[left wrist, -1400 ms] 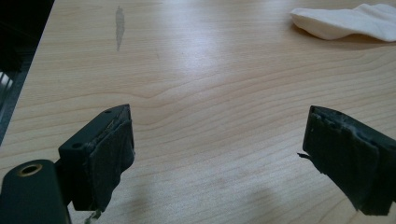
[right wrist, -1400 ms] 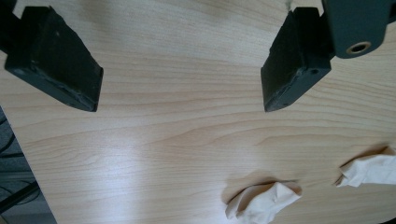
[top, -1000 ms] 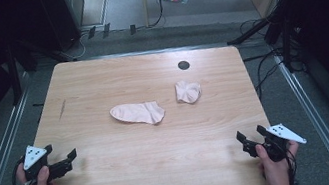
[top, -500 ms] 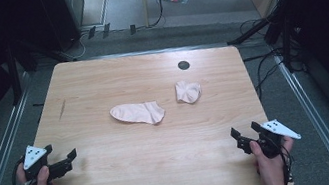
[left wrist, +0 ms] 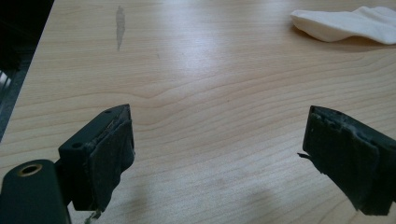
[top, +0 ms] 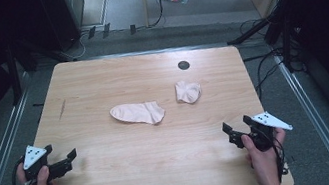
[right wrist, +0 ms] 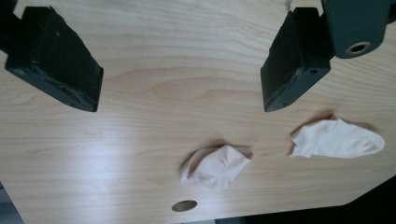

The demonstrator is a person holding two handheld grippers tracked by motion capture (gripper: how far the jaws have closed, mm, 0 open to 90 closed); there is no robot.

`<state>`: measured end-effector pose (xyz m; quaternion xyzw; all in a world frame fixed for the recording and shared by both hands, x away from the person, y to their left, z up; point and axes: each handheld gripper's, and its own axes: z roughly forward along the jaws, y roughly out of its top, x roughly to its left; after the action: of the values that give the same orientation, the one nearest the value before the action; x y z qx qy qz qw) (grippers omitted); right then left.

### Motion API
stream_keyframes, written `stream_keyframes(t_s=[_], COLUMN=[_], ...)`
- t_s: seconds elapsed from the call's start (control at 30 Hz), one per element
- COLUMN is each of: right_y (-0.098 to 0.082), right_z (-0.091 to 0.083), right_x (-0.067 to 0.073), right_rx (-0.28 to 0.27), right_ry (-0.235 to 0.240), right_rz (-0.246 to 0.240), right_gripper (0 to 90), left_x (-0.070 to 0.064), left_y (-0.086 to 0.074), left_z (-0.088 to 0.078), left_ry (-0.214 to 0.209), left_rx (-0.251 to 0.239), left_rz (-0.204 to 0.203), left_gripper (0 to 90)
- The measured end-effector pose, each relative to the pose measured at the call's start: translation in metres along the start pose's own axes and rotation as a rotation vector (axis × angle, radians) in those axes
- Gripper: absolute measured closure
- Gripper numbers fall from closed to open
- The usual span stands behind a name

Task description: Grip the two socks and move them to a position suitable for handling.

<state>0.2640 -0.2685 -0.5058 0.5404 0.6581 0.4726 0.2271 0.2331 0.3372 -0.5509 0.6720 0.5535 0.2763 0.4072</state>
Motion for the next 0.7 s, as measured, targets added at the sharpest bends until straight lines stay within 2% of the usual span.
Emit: stream_keyframes(t_s=[0.3, 0.7], right_y=[0.017, 0.041], right_z=[0.015, 0.044], right_x=[0.014, 0.039], right_rx=[0.003, 0.011], right_ry=[0.029, 0.07], right_rz=[-0.015, -0.037], right_gripper=[13.0, 13.2], left_x=[0.0, 0.0], left_y=[0.0, 0.0], left_z=[0.0, 0.0], left_ry=[-0.001, -0.002], left_rx=[-0.004, -0.005], left_rz=[-0.003, -0.002], left_gripper=[9.4, 9.4])
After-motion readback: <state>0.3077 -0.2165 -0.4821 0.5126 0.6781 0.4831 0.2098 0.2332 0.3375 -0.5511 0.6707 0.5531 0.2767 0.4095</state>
